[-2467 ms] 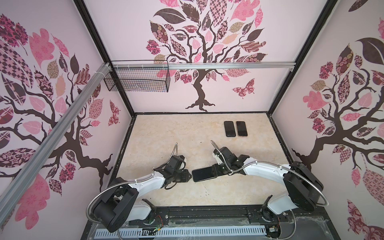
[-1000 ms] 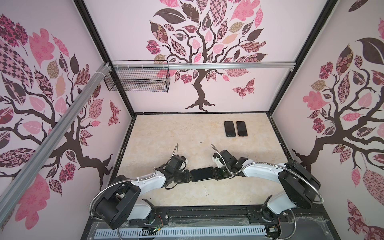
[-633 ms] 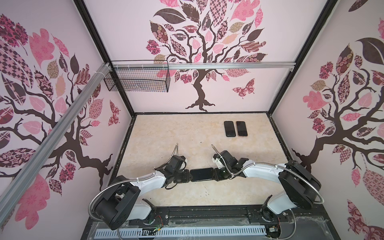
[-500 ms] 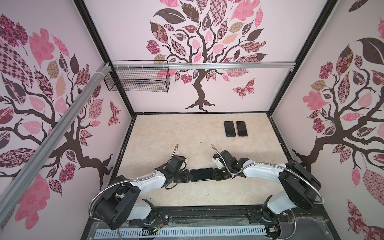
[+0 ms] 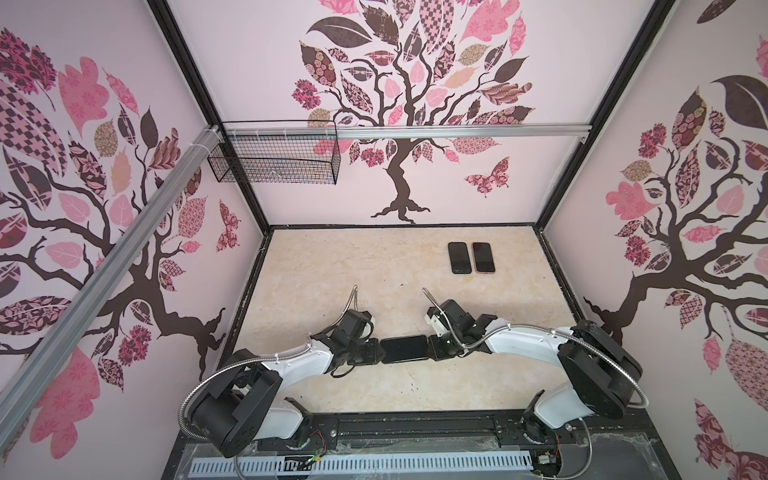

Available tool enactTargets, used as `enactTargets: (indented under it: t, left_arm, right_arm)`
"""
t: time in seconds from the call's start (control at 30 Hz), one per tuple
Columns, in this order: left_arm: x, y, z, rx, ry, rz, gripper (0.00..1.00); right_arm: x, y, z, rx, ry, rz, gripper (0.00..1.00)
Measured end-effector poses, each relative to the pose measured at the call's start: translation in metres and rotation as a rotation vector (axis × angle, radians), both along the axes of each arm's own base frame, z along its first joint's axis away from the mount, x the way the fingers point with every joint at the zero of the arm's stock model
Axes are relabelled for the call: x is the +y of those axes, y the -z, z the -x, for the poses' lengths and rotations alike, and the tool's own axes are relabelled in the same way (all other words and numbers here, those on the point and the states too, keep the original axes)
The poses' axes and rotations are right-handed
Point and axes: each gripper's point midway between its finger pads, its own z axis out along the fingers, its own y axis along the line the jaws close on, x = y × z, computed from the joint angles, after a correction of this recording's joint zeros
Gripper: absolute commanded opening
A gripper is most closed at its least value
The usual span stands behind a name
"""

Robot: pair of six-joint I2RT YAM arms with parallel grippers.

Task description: Put the phone into the phone case

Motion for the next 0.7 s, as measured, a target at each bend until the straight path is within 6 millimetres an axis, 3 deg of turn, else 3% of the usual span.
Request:
enactTargets:
  t: [0.7]
  left_arm:
    - [0.0018,-0.0001,-0.0060,-0.015,-0.017,-0.005,0.20]
  right_arm:
    - [0.0024,0.0068,-0.0017,0.035,-0.012,0.083,0.17]
